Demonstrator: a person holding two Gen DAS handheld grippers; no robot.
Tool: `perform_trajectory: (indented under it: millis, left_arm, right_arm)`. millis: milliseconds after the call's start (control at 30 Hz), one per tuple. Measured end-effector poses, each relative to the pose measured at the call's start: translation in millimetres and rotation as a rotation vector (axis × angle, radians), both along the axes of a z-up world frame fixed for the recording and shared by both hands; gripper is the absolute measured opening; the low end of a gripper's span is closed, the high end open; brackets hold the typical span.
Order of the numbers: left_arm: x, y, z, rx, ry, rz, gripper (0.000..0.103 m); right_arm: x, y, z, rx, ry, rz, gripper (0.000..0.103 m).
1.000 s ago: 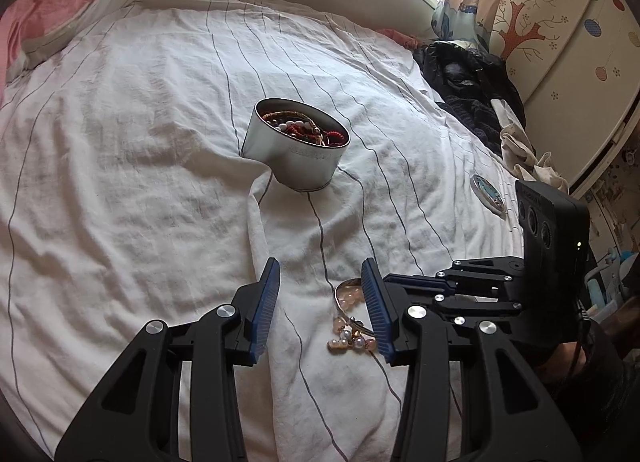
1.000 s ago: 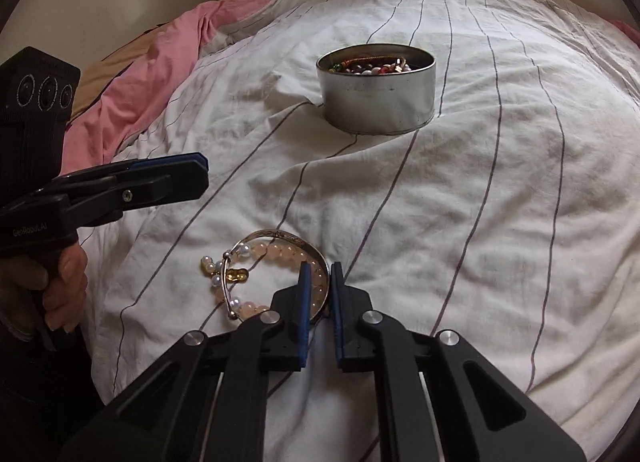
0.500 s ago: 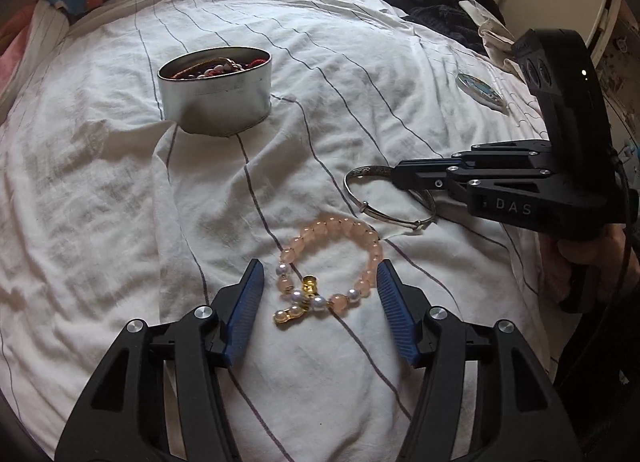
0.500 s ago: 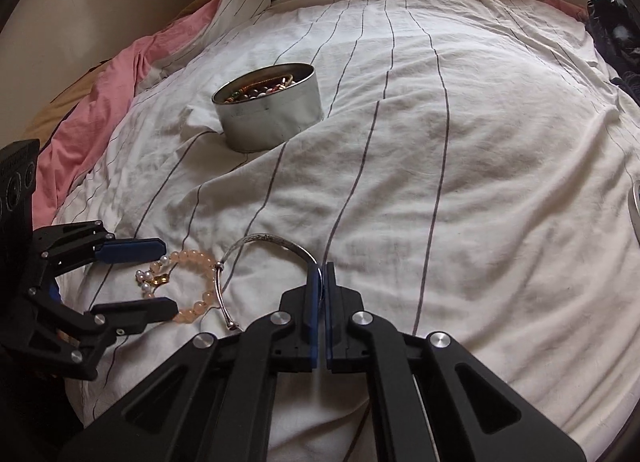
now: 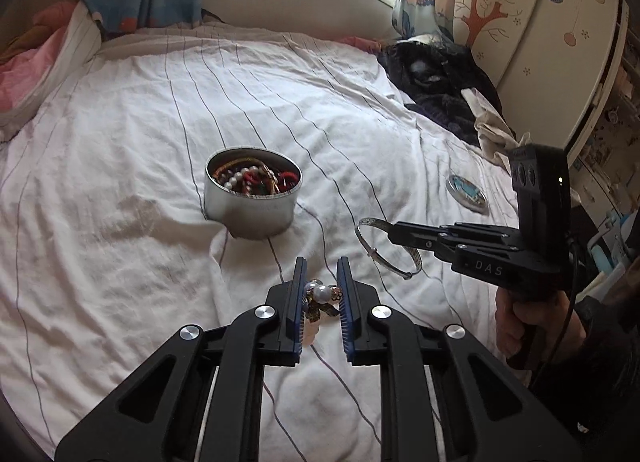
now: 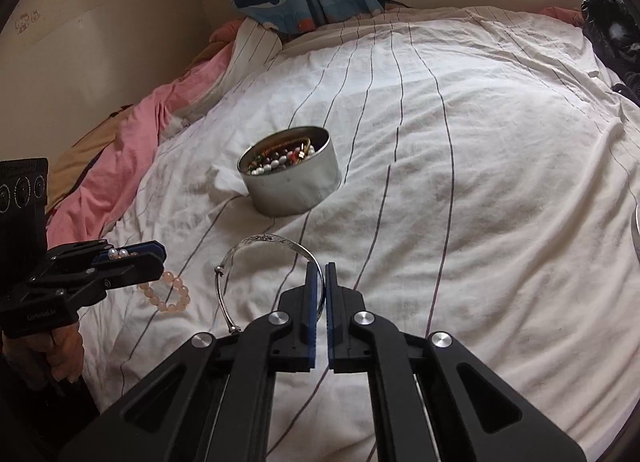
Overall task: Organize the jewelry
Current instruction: 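Carry the pink bracelet and silver bangle into the tin and open both tools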
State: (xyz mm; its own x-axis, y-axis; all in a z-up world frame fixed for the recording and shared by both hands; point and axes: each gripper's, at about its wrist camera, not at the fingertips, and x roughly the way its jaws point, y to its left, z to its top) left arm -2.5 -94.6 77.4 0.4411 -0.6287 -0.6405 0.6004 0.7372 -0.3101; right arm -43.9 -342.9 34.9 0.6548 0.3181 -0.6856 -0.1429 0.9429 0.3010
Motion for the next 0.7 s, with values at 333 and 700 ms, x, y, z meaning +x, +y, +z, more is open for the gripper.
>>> perform_trajectory:
  millis: [333,700]
  left_arm:
    - [109.9,-41.5,2.8,0.032,0.028,0.072,0.022]
    - [122.6,16.3,-0.6,0.001,0.06,0.286,0.056]
  right_arm:
    - [57.3,3.2,27.9,-0.084,-0.094,-0.029,0.004]
    - [121.3,44.8,16.7,-0.192,-0.106,0.037,0.004]
